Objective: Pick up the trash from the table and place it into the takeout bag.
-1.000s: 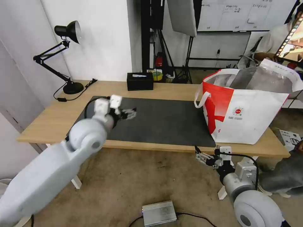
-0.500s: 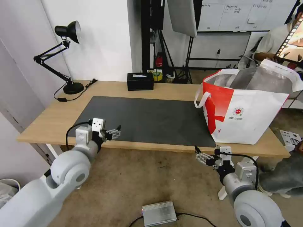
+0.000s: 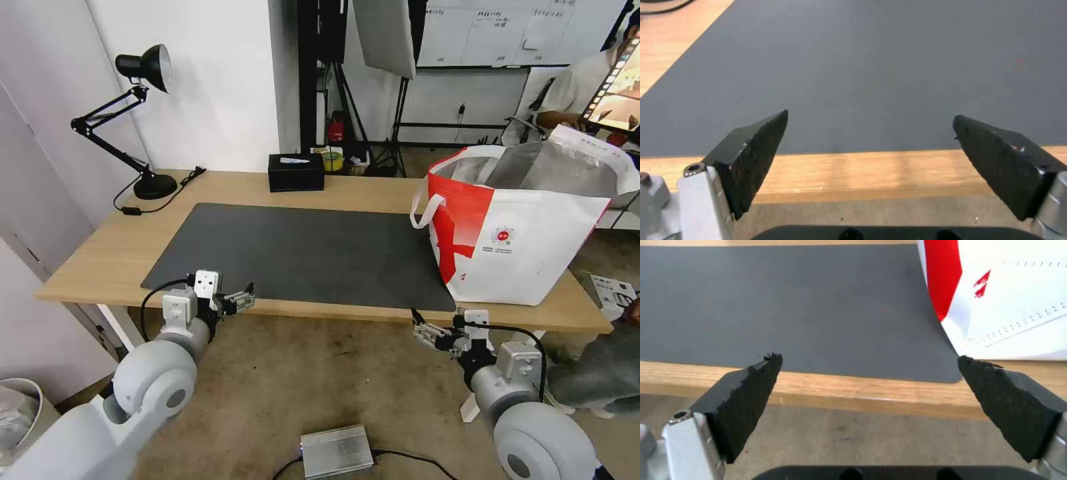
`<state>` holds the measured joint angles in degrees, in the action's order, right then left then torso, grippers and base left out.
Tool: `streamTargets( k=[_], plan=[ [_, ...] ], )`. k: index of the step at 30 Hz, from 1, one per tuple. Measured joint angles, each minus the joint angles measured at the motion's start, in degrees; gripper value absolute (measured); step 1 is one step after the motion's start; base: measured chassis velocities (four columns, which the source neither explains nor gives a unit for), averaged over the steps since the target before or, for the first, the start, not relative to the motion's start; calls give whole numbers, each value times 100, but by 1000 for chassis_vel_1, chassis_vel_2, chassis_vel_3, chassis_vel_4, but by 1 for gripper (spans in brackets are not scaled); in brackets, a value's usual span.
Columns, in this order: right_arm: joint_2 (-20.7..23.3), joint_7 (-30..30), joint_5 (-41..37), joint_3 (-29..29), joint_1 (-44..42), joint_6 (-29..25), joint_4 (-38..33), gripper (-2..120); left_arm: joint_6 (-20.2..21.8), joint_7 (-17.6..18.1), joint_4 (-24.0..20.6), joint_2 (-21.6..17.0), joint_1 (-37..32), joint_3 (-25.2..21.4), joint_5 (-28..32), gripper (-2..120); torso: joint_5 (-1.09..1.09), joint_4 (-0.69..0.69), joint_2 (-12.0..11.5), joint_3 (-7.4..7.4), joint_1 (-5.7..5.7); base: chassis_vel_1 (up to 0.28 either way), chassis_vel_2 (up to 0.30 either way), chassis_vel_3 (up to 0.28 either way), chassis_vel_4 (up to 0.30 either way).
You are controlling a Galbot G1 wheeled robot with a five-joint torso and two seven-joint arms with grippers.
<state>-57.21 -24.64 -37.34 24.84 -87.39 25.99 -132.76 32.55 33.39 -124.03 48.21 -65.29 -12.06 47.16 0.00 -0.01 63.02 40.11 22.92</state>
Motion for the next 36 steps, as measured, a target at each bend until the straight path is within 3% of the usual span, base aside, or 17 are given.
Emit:
streamTargets(
  k=[36],
  plan=[
    [0, 0, 0, 0, 0, 0, 0, 100, 45, -51, -9, -52, 2, -7, 26, 100, 0, 0, 0, 0, 0, 0, 0, 0, 0]
  ],
)
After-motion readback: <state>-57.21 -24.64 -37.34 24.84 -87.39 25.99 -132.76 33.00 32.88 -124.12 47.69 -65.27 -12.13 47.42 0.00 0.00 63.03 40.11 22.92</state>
